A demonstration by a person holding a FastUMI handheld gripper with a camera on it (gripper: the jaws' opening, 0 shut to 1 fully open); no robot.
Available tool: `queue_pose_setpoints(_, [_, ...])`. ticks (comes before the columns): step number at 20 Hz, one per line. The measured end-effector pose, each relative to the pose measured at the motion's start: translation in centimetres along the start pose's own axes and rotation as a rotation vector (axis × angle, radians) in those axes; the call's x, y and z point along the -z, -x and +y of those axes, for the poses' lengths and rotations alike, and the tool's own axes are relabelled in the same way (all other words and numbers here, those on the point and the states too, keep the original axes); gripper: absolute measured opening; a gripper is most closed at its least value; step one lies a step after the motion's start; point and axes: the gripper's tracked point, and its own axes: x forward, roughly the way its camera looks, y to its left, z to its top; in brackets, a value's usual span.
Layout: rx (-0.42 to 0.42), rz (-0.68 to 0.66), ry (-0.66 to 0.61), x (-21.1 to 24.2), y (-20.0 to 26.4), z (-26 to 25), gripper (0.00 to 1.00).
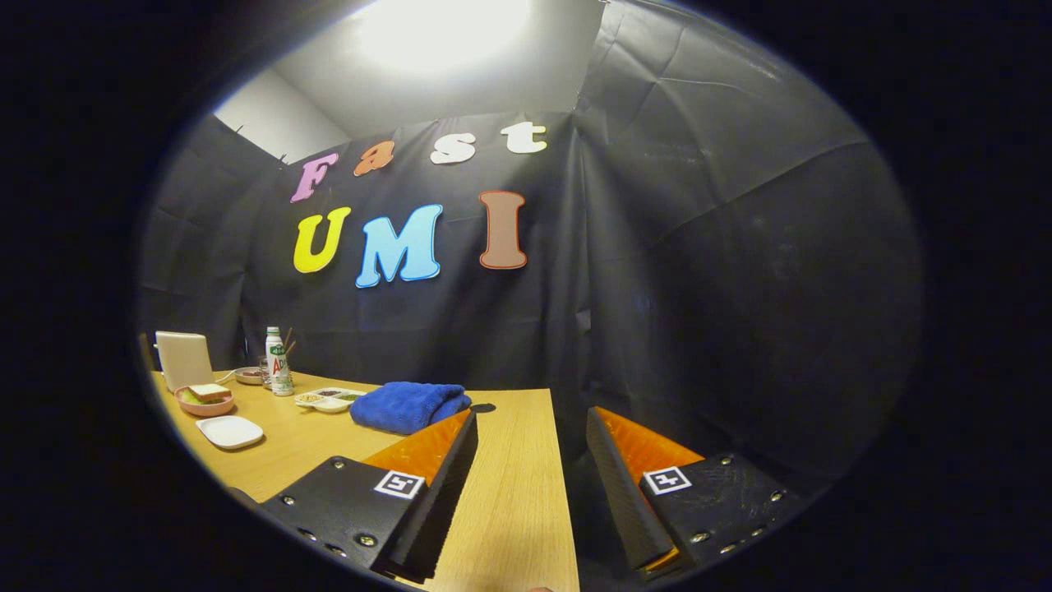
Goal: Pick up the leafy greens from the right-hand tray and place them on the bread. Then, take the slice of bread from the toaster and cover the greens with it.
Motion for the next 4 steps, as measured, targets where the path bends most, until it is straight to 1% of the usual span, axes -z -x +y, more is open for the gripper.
queue_pose_setpoints(4, [0.01, 0.007, -0.014, 0.4, 1.14, -0.05, 0.82])
